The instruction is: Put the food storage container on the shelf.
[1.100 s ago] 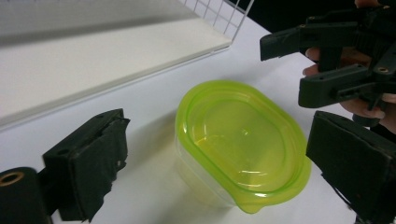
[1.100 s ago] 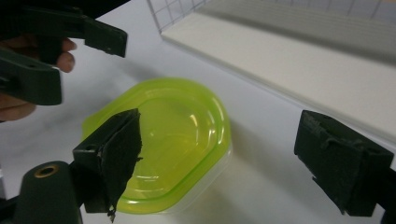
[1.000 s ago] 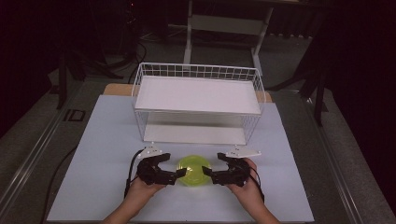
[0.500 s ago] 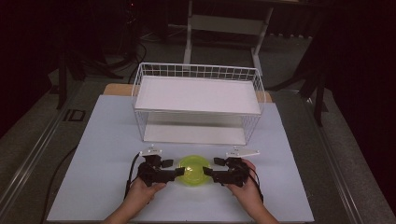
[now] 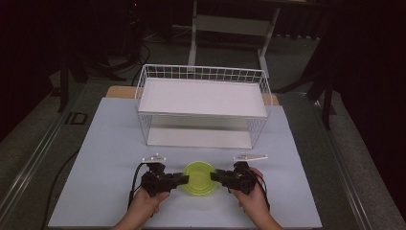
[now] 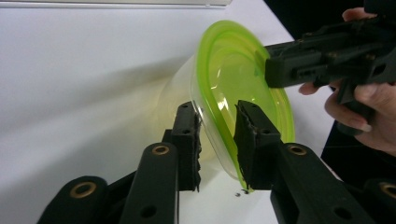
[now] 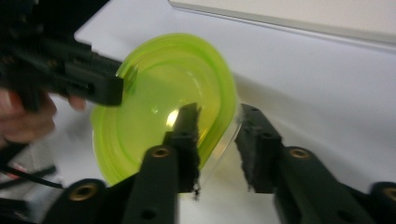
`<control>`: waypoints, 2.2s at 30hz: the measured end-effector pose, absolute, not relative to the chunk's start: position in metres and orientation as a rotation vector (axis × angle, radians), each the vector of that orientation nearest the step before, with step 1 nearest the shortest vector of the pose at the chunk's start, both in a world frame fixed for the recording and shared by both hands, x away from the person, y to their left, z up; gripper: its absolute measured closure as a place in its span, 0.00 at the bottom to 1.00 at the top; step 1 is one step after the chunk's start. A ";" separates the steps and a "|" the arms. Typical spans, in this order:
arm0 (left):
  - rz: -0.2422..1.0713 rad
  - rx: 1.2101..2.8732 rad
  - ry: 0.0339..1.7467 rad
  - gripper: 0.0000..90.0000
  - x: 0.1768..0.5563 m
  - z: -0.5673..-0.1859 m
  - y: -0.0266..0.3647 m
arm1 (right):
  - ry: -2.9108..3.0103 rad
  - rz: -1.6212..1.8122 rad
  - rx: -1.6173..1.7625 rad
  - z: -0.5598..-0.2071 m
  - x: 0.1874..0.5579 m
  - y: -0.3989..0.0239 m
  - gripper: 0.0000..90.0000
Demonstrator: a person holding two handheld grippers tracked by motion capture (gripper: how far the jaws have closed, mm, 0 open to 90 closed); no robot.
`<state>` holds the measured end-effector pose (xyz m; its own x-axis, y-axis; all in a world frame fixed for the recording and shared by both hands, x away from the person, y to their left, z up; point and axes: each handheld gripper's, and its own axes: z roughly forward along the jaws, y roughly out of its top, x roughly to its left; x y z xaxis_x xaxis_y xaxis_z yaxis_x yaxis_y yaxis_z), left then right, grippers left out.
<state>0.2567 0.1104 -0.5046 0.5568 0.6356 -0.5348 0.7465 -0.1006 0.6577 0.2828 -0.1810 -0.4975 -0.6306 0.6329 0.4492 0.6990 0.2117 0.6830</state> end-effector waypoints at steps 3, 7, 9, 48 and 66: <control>-0.151 1.749 1.154 0.86 0.251 -0.500 0.112 | -2.392 -1.411 -1.344 -0.496 0.280 -0.181 0.84; -0.094 1.781 1.145 0.93 0.245 -0.494 0.109 | -2.448 -1.410 -1.384 -0.494 0.276 -0.178 0.87; -0.086 1.783 1.151 0.93 0.246 -0.493 0.109 | -2.462 -1.419 -1.411 -0.490 0.272 -0.175 0.88; 0.066 1.697 1.005 0.92 0.283 -0.355 0.110 | -2.518 -1.810 -1.351 -0.348 0.288 -0.178 0.88; 0.097 1.657 1.043 0.91 0.333 -0.310 0.115 | -2.499 -1.825 -1.376 -0.294 0.337 -0.171 0.88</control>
<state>0.3333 0.1150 -0.3097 0.6063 0.6661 -0.4345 0.5744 0.0111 0.8185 0.3366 -0.1712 -0.2940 -0.6449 0.7215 0.2521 0.4598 0.1027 0.8821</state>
